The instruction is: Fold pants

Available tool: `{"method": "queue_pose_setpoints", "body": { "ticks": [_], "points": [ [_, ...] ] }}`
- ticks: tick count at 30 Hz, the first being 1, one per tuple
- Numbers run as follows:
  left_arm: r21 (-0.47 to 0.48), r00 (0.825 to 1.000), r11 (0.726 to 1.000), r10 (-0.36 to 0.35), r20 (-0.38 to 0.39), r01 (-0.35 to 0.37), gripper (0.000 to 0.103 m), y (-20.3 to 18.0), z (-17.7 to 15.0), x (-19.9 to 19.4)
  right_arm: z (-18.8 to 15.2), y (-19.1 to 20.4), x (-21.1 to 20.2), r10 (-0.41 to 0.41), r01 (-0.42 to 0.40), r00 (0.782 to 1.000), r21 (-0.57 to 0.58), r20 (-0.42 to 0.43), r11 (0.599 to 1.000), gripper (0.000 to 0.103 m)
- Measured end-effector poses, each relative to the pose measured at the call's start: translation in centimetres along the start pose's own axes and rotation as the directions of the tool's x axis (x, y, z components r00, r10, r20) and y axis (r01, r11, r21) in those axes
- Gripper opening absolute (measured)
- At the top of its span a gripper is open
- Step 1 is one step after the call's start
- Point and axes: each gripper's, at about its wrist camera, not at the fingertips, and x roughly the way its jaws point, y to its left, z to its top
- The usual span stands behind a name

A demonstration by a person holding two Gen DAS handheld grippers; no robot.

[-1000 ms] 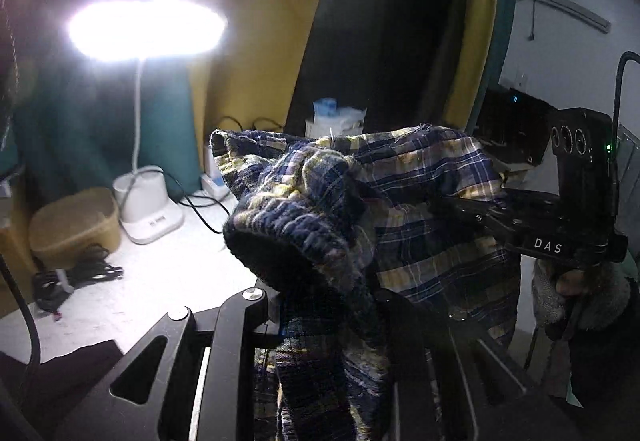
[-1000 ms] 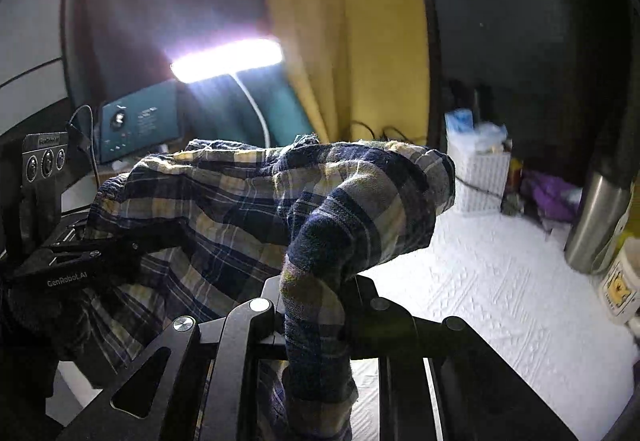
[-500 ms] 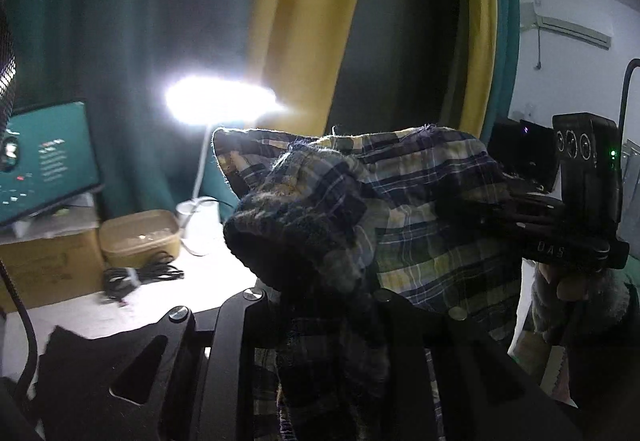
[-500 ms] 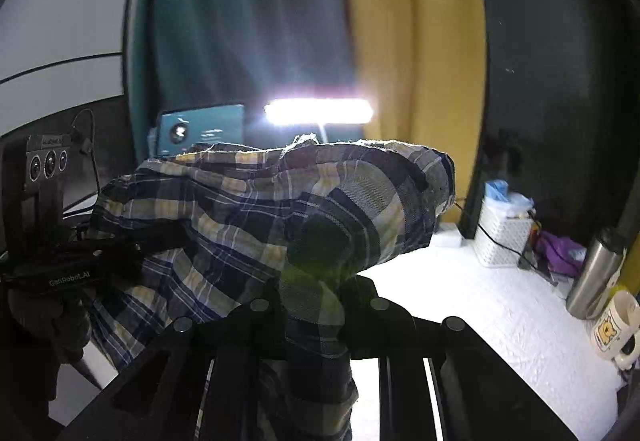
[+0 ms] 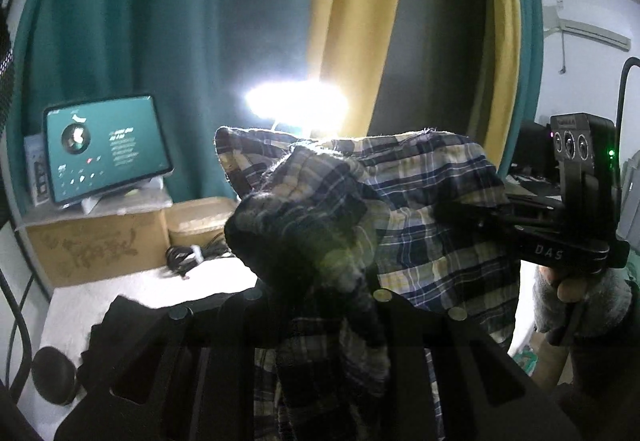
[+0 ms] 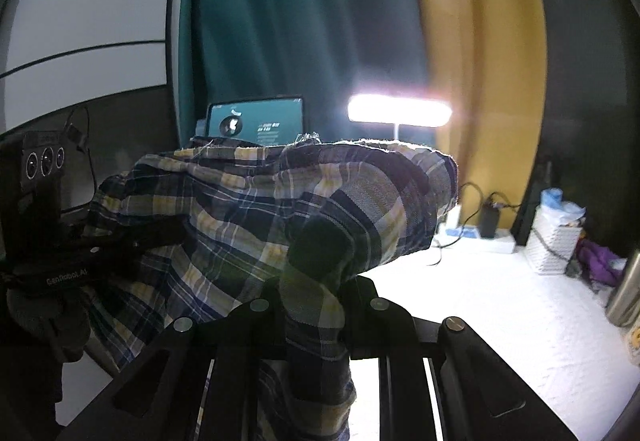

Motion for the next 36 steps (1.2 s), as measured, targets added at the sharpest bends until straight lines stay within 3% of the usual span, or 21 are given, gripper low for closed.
{"method": "queue_pose_setpoints", "body": {
  "ticks": [18,36],
  "points": [
    [-0.078,0.980,0.996,0.032,-0.198,-0.049,0.018,5.1,-4.0,7.0,-3.3,-2.2,10.7,0.060,-0.044,0.982,0.092,-0.181,0.995,0.016],
    [-0.131,0.922,0.987,0.030,-0.387,-0.088,0.019,8.7,-6.4,14.6,-6.7,-6.4,20.2,0.130,-0.063,0.937,0.207,-0.326,0.976,0.016]
  ]
}}
